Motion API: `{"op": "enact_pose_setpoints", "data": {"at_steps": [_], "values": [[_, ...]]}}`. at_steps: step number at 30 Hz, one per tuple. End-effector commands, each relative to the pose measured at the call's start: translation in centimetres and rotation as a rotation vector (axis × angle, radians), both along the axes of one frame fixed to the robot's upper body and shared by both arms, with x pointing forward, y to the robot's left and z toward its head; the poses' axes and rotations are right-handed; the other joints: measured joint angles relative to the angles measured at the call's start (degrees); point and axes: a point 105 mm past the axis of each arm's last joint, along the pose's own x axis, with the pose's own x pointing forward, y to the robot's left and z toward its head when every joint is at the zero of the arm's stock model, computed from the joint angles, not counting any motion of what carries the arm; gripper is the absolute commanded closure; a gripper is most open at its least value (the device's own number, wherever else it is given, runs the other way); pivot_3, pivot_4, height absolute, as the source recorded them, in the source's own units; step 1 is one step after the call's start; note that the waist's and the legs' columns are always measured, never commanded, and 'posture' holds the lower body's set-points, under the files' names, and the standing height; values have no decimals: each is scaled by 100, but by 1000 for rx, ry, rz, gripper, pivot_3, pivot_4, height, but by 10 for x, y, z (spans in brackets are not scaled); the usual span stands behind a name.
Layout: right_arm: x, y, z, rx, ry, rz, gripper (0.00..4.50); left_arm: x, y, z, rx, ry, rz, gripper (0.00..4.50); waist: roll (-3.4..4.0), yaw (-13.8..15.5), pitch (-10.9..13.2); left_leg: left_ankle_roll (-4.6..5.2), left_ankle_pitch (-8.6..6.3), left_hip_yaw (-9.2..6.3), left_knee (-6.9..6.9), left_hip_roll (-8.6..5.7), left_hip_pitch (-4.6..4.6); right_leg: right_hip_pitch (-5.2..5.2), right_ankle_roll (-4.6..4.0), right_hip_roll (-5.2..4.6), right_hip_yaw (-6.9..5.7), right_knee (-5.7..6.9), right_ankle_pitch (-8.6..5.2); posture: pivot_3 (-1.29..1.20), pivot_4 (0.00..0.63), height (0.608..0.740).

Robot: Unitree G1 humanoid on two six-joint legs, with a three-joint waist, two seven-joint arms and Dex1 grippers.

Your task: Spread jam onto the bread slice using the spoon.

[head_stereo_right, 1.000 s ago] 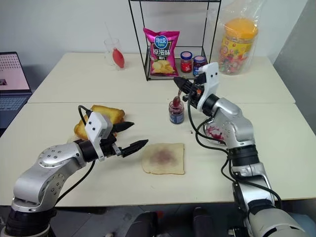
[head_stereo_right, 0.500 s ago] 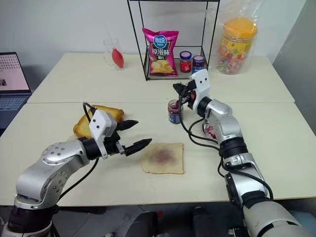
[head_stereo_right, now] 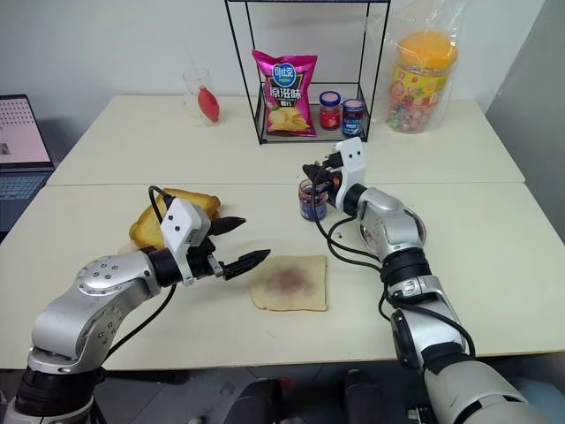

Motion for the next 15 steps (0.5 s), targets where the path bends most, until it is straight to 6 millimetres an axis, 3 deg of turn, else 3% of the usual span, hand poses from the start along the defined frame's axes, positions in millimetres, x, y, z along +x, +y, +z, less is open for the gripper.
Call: {"op": "enact_pose_setpoints", "data": {"at_steps": [1,15], "values": [[0,-3,20,107,15,-3,4450,0,0,5,0,-35,-4,0,0,0,0,0,0,0,0,0,0,0,0,0,0,0,0,0,150,740],[4,-12,32,306,139,-37,4450,6,4,-1,14,-48,16,0,0,-2,0,0,0,2,-1,0,0,-2,0,1,1,0,0,0,150,740]]}}
